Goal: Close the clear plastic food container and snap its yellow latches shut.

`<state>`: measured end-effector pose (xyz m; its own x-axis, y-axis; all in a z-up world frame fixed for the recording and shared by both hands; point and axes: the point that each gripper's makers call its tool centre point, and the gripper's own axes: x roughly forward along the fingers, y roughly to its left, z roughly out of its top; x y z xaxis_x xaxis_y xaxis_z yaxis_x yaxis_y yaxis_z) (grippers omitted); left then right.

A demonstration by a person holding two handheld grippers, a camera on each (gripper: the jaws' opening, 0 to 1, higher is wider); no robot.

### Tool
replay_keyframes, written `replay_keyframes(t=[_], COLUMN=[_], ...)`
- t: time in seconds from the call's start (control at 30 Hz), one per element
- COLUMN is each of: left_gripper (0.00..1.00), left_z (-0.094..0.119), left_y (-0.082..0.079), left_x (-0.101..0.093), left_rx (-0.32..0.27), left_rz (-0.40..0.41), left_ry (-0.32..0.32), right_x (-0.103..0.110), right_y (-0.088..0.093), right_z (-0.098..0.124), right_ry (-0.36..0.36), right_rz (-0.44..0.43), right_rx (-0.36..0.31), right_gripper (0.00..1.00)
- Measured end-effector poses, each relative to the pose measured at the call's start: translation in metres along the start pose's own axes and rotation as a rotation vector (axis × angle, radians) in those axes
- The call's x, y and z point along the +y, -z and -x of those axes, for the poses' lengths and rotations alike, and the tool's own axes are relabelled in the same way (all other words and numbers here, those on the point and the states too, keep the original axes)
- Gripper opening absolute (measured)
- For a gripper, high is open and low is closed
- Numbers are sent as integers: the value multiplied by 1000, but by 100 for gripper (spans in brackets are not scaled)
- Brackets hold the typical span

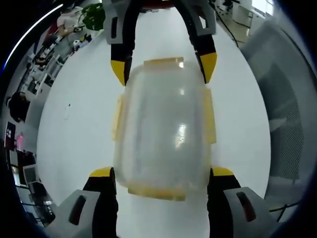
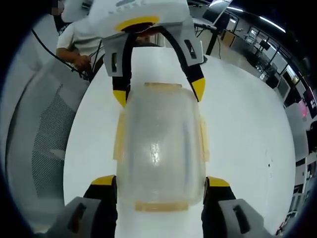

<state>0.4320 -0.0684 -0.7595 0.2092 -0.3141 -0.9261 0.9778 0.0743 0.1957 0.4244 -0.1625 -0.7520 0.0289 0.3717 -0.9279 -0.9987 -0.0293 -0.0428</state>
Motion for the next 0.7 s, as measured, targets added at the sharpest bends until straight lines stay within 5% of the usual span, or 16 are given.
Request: replay_keyframes(t=[0.7], left_gripper=[72], left_z=[-7], left_y=[-3], left_x=[33], left_rx=[-3], left_rz=[-18], left_ry=[5], right_x=[-31], right_y=[3], right_z=[1], right_ry=[8], right_rz=[-20], right_rx=[-7], right_gripper=[68])
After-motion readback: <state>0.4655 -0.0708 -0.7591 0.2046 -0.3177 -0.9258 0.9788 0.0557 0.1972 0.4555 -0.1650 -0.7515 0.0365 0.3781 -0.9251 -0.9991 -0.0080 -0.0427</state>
